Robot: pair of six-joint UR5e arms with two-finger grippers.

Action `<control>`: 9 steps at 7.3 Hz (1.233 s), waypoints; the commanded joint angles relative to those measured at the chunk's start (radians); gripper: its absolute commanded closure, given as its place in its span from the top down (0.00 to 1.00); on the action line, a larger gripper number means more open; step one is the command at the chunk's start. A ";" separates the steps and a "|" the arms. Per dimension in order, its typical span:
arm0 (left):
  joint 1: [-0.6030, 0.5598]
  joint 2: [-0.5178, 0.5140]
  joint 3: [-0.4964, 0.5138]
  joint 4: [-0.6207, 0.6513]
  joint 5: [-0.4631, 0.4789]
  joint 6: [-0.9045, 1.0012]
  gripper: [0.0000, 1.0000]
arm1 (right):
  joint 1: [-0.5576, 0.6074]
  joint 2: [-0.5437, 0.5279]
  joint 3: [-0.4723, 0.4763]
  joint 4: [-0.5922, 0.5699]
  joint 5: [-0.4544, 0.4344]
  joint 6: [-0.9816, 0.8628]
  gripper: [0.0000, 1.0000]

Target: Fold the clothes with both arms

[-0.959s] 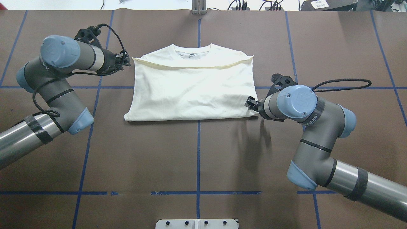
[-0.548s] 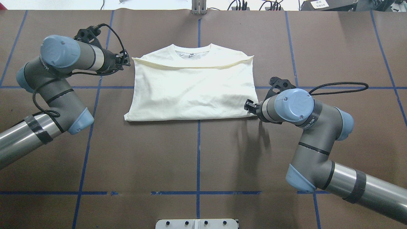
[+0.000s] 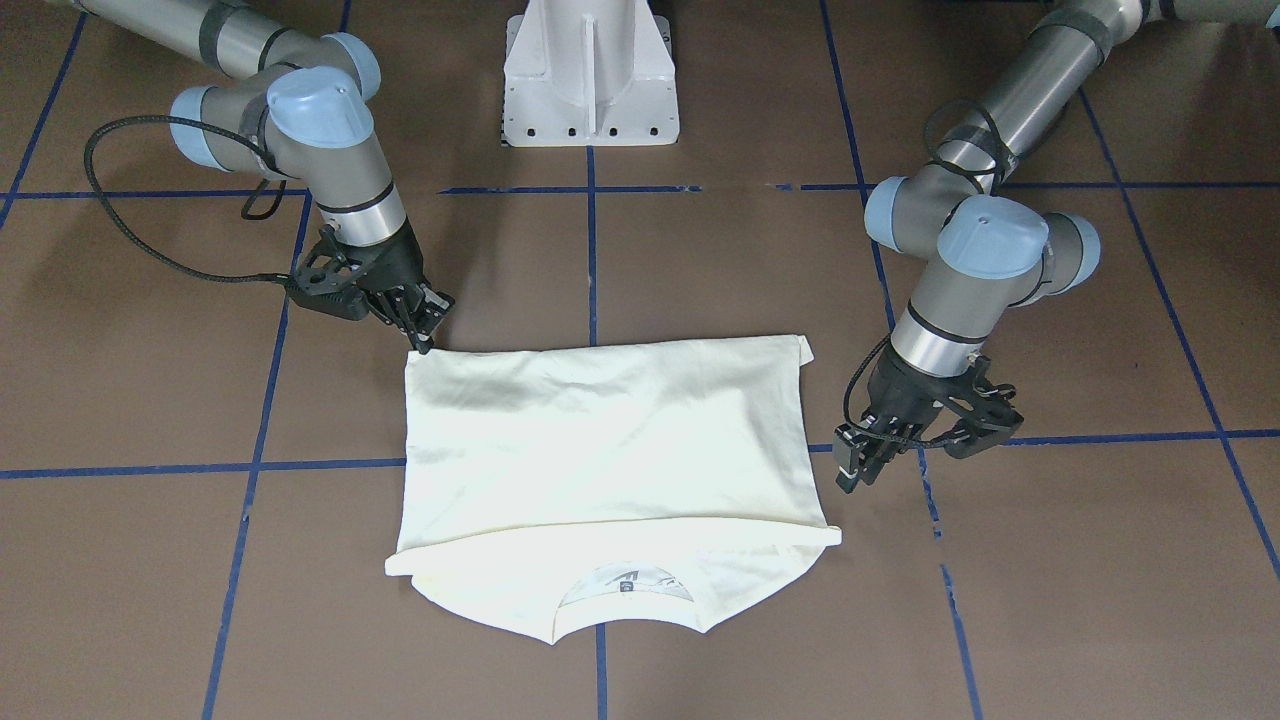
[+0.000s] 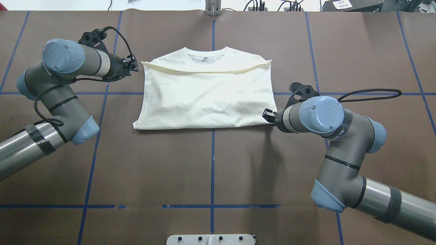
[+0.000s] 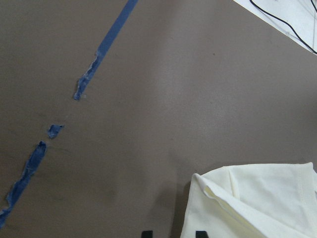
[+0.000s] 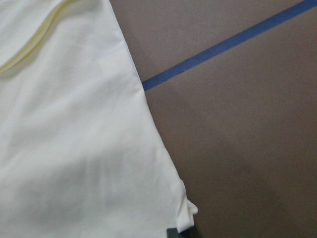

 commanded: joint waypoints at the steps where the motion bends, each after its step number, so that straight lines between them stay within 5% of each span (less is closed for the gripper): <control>1: 0.002 -0.001 0.001 -0.002 0.000 -0.002 0.41 | -0.020 -0.131 0.230 -0.006 0.068 0.013 0.00; 4: 0.005 -0.015 -0.049 -0.005 -0.006 0.001 0.47 | -0.358 -0.387 0.531 -0.006 0.120 0.158 0.00; 5: 0.017 -0.013 -0.104 -0.003 -0.011 0.002 0.51 | -0.502 -0.434 0.527 -0.008 0.113 0.183 0.35; 6: 0.019 -0.012 -0.154 0.000 -0.041 0.003 0.54 | -0.540 -0.431 0.520 -0.008 0.099 0.185 0.99; 7: 0.021 -0.012 -0.206 0.012 -0.161 -0.033 0.58 | -0.547 -0.402 0.476 -0.008 0.081 0.186 1.00; 8: 0.027 -0.001 -0.258 0.014 -0.213 -0.190 0.84 | -0.513 -0.388 0.477 -0.008 0.006 0.185 1.00; 9: 0.110 0.026 -0.284 0.030 -0.210 -0.239 0.86 | -0.394 -0.364 0.490 -0.008 -0.002 0.183 1.00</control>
